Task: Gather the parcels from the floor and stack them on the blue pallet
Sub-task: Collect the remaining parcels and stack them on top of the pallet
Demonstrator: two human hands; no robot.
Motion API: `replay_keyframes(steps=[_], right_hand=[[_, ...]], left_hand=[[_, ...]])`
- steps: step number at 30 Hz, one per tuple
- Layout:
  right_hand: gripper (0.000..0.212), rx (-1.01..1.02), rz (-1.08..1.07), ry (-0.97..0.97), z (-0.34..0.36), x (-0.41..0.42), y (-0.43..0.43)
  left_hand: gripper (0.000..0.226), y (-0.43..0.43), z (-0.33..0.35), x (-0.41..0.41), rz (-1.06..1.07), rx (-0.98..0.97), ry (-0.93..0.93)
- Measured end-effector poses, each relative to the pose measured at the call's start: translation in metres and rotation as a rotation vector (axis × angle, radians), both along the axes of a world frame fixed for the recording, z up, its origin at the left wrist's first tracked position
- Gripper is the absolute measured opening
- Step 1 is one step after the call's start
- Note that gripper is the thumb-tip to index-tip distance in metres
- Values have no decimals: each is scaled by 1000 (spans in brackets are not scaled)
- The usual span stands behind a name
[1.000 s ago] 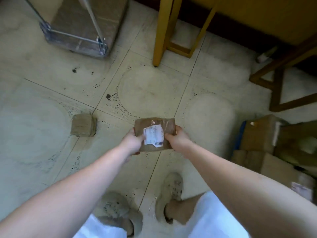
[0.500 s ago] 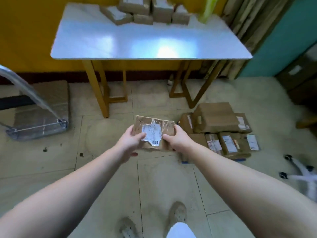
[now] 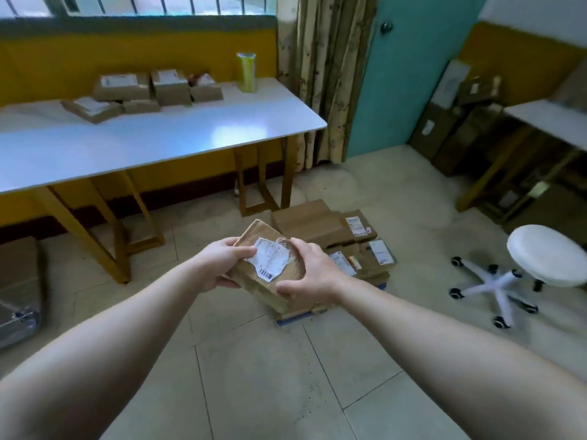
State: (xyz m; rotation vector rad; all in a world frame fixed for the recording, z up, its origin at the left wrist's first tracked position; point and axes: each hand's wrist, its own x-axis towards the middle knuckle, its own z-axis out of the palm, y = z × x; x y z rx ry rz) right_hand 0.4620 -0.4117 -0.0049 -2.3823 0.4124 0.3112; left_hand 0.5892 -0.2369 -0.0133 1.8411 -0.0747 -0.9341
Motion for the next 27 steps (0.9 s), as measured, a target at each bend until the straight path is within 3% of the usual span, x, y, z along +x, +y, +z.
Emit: replay_keyframes(steps=[5,14,17,22,27], right_hand=[[123,-250,227,89,0,-52,-58],[107,-261,-15,41,-12,-53,-136],[107,-234,-138,68,-23,-37,-159],[119,-207,-96,201,-42,-20,-195],[119,88,-36,281,-57,-9,-231]], left_hand=[[19,-79,2,-33,-106,106,19],[21,-173,-16,-38,-22,-7,143],[24,-201,-31,-29,-37,-36,255],[24,-247,-53,-9,27,-53,262],[30,-268,-77,5,55,84,269]])
